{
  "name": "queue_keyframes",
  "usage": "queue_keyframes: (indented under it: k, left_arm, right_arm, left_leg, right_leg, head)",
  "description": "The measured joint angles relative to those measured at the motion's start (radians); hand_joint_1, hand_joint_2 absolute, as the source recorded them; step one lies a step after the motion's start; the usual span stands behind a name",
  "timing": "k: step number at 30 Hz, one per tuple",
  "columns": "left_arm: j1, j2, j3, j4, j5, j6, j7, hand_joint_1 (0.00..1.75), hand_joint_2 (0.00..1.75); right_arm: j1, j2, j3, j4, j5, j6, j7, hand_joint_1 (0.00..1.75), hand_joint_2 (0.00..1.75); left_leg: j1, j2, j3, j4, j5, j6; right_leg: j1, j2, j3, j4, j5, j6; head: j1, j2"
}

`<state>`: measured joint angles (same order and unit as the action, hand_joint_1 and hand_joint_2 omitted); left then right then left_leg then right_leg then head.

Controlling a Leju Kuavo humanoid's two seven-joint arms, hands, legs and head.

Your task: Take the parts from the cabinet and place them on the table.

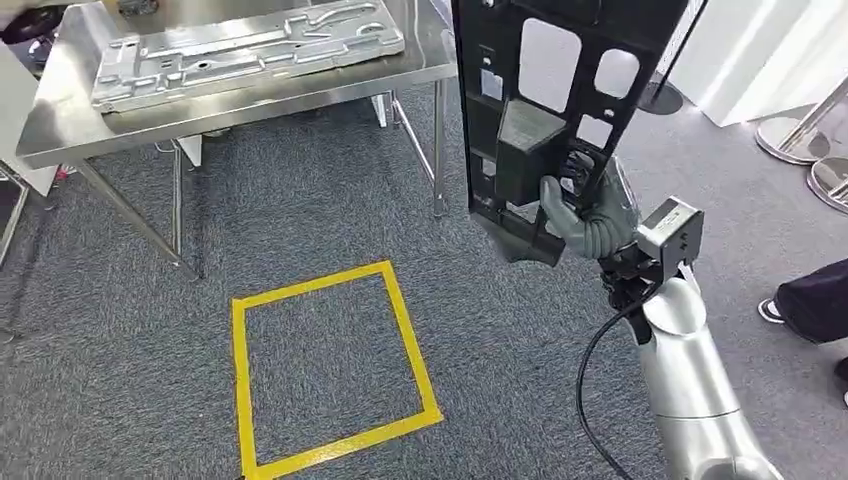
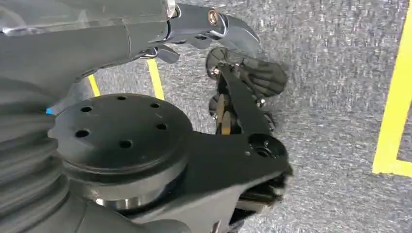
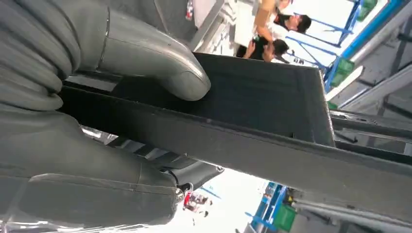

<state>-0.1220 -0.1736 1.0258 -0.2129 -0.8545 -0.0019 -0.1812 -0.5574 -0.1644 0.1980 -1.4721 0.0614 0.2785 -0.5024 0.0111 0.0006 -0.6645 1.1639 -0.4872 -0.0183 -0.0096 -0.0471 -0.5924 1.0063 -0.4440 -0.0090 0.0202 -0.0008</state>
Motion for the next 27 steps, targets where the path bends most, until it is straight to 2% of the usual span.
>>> queue_keyframes:
  k: [1, 2, 3, 5, 6, 7, 8, 9, 11, 12, 13, 14, 16, 17, 18, 20, 21, 22, 23, 24, 26, 27]
  left_arm:
    - [-0.001, 0.001, 0.0, 0.0, 0.0, 0.0, 0.0, 0.0, 1.75]
    - [-0.003, 0.002, 0.0, 0.0, 0.0, 0.0, 0.0, 0.0, 1.75]
    - [-0.003, 0.002, 0.0, 0.0, 0.0, 0.0, 0.0, 0.0, 1.75]
    - [-0.001, 0.002, 0.0, 0.0, 0.0, 0.0, 0.0, 0.0, 1.75]
    - [0.0, 0.003, 0.0, 0.0, 0.001, 0.002, 0.0, 0.0, 1.75]
    - [0.001, 0.002, 0.0, 0.0, 0.004, 0.003, 0.0, 0.0, 1.75]
    - [-0.001, 0.002, 0.0, 0.0, 0.006, 0.003, -0.002, 0.0, 1.75]
    - [-0.004, 0.002, 0.001, 0.0, 0.008, 0.003, -0.002, 0.0, 1.75]
    - [-0.004, 0.001, 0.001, 0.0, 0.01, 0.003, -0.002, 0.0, 1.75]
    - [-0.002, 0.001, 0.001, 0.0, 0.01, 0.003, -0.002, 0.0, 1.75]
    - [-0.001, 0.001, 0.001, 0.0, 0.01, 0.003, -0.002, 0.0, 1.75]
    - [0.0, 0.001, 0.001, 0.0, 0.01, 0.004, -0.002, 0.0, 1.75]
    - [-0.001, 0.001, 0.001, 0.0, 0.01, 0.004, -0.002, 0.0, 1.75]
    - [-0.001, 0.001, 0.001, 0.0, 0.01, 0.004, -0.003, 0.0, 1.75]
    - [-0.002, 0.001, 0.001, 0.0, 0.01, 0.004, -0.003, 0.0, 1.75]
    - [0.001, 0.001, 0.001, 0.0, 0.011, 0.004, -0.003, 0.0, 1.75]
    - [0.001, 0.001, 0.001, 0.0, 0.011, 0.004, -0.003, 0.0, 1.75]
    - [0.001, 0.001, 0.001, 0.0, 0.011, 0.004, -0.003, 0.0, 1.75]
    - [0.002, 0.001, 0.001, 0.0, 0.011, 0.005, -0.004, 0.0, 1.75]
    - [0.001, 0.001, 0.001, 0.0, 0.013, 0.004, -0.006, 0.0, 1.75]
    - [0.002, 0.001, 0.001, 0.0, 0.014, 0.005, -0.008, 0.0, 1.75]
    - [0.003, 0.001, 0.001, 0.0, 0.014, 0.004, -0.009, 0.0, 1.75]
  right_arm:
    - [0.0, 0.0, 0.0, -0.002, 0.0, 0.0, 0.0, 1.75, 1.75]
    - [0.0, 0.0, 0.0, -0.003, 0.0, 0.0, 0.0, 1.75, 1.75]
    - [-0.001, 0.0, 0.0, -0.003, 0.0, 0.0, 0.0, 1.75, 1.75]
    - [0.001, 0.0, 0.0, -0.003, 0.0, 0.0, 0.0, 1.75, 1.75]
    - [0.0, 0.0, 0.0, -0.003, 0.0, 0.0, 0.0, 1.75, 1.75]
    - [-0.001, 0.0, 0.0, -0.005, 0.0, 0.0, 0.0, 1.75, 1.75]
    - [-0.003, 0.0, 0.0, -0.005, 0.0, 0.001, -0.002, 1.75, 1.75]
    - [-0.004, 0.0, 0.0, -0.004, -0.001, 0.001, -0.003, 1.75, 1.75]
    - [-0.003, 0.0, 0.0, 0.0, -0.002, 0.002, -0.004, 1.75, 1.75]
    - [-0.002, 0.0, 0.0, 0.004, -0.002, 0.002, -0.003, 1.75, 1.75]
    - [0.0, 0.0, 0.0, 0.007, -0.002, 0.002, -0.003, 1.75, 1.75]
    - [-0.001, 0.0, 0.0, 0.008, -0.002, 0.002, -0.003, 1.75, 1.75]
    - [-0.004, 0.0, 0.0, 0.008, -0.002, 0.002, -0.004, 1.75, 1.75]
    - [-0.007, 0.0, 0.0, 0.008, -0.002, 0.002, -0.004, 1.75, 1.75]
    - [-0.007, 0.0, 0.0, 0.009, -0.002, 0.002, -0.004, 1.75, 1.75]
    - [-0.007, 0.0, 0.0, 0.009, -0.002, 0.002, -0.004, 1.75, 1.75]
    - [-0.008, 0.0, 0.0, 0.009, -0.002, 0.003, -0.004, 1.75, 1.75]
    - [-0.009, 0.0, 0.0, 0.009, -0.002, 0.003, -0.004, 1.75, 1.75]
    - [-0.011, 0.0, 0.0, 0.009, -0.003, 0.005, -0.005, 1.75, 1.75]
    - [-0.014, 0.001, 0.0, 0.01, -0.01, 0.011, -0.007, 1.75, 1.75]
    - [-0.015, 0.001, 0.001, 0.014, -0.02, 0.018, -0.009, 1.75, 1.75]
    - [-0.014, 0.001, 0.001, 0.017, -0.023, 0.021, -0.009, 1.75, 1.75]
  left_leg:
    - [-0.003, 0.022, 0.053, -0.103, 0.044, 0.009]
    - [-0.01, 0.045, 0.074, -0.144, 0.034, 0.017]
    - [-0.015, 0.04, 0.071, -0.151, 0.038, 0.023]
    - [-0.018, 0.028, 0.067, -0.149, 0.038, 0.028]
    - [-0.016, 0.024, 0.068, -0.154, 0.042, 0.035]
    - [-0.005, 0.021, 0.077, -0.168, 0.05, 0.043]
    - [-0.006, 0.018, 0.078, -0.17, 0.052, 0.048]
    - [-0.006, 0.015, 0.076, -0.17, 0.053, 0.051]
    - [-0.008, 0.007, 0.075, -0.169, 0.053, 0.052]
    - [-0.008, 0.003, 0.075, -0.169, 0.053, 0.053]
    - [-0.008, -0.001, 0.076, -0.168, 0.053, 0.052]
    - [-0.008, -0.006, 0.076, -0.167, 0.052, 0.051]
    - [-0.007, -0.013, 0.077, -0.161, 0.048, 0.046]
    - [-0.008, -0.016, 0.074, -0.158, 0.045, 0.041]
    - [-0.014, -0.019, 0.07, -0.152, 0.044, 0.036]
    - [-0.01, -0.02, 0.068, -0.156, 0.046, 0.026]
    - [-0.01, -0.02, 0.07, -0.159, 0.046, 0.021]
    - [-0.012, -0.02, 0.067, -0.154, 0.041, 0.015]
    - [-0.008, -0.016, 0.06, -0.134, 0.024, 0.009]
    - [-0.007, -0.012, 0.031, -0.068, -0.018, 0.004]
    - [-0.005, -0.009, -0.046, 0.101, -0.096, -0.003]
    - [-0.005, -0.009, -0.077, 0.167, -0.115, -0.005]
  right_leg:
    - [0.001, -0.007, 0.005, 0.0, -0.003, 0.003]
    - [0.006, -0.01, 0.006, 0.0, -0.005, 0.006]
    - [0.008, -0.014, 0.003, 0.003, -0.006, 0.012]
    - [0.006, -0.024, 0.005, 0.0, -0.005, 0.021]
    - [0.008, -0.028, 0.008, -0.002, -0.004, 0.027]
    - [0.004, -0.022, 0.008, 0.003, -0.014, 0.035]
    - [0.002, 0.009, -0.004, 0.033, -0.037, 0.038]
    - [0.0, 0.029, -0.036, 0.102, -0.077, 0.04]
    - [-0.002, 0.042, -0.116, 0.268, -0.146, 0.045]
    - [-0.003, 0.043, -0.145, 0.323, -0.156, 0.046]
    - [-0.004, 0.043, -0.148, 0.322, -0.14, 0.046]
    - [-0.005, 0.043, -0.124, 0.264, -0.098, 0.046]
    - [-0.007, 0.043, -0.036, 0.077, -0.004, 0.042]
    - [-0.007, 0.046, -0.006, 0.01, 0.0, 0.038]
    - [0.0, 0.046, -0.006, 0.004, 0.001, 0.033]
    - [0.004, 0.046, -0.01, 0.007, 0.0, 0.024]
    - [0.003, 0.046, -0.01, 0.005, 0.002, 0.019]
    - [-0.005, 0.044, -0.007, -0.003, 0.007, 0.01]
    - [-0.005, 0.042, -0.005, -0.005, 0.008, 0.005]
    - [-0.005, 0.042, -0.005, -0.005, 0.008, -0.001]
    - [-0.003, 0.041, -0.005, -0.005, 0.007, -0.003]
    - [-0.003, 0.04, -0.005, -0.005, 0.007, -0.003]
  head:
    - [0.0, 0.0]
    - [0.001, 0.0]
    - [0.001, 0.0]
    - [0.0, 0.0]
    - [0.001, 0.0]
    - [0.0, 0.0]
    - [0.003, 0.0]
    - [0.003, 0.0]
    - [0.003, 0.0]
    - [0.003, 0.0]
    - [0.003, 0.0]
    - [0.003, 0.0]
    - [0.003, 0.0]
    - [0.003, 0.0]
    - [0.002, 0.0]
    - [0.002, 0.0]
    - [0.002, 0.0]
    - [0.002, 0.0]
    - [0.002, 0.0]
    - [-0.005, 0.0]
    - [-0.006, 0.0]
    - [-0.006, 0.0]
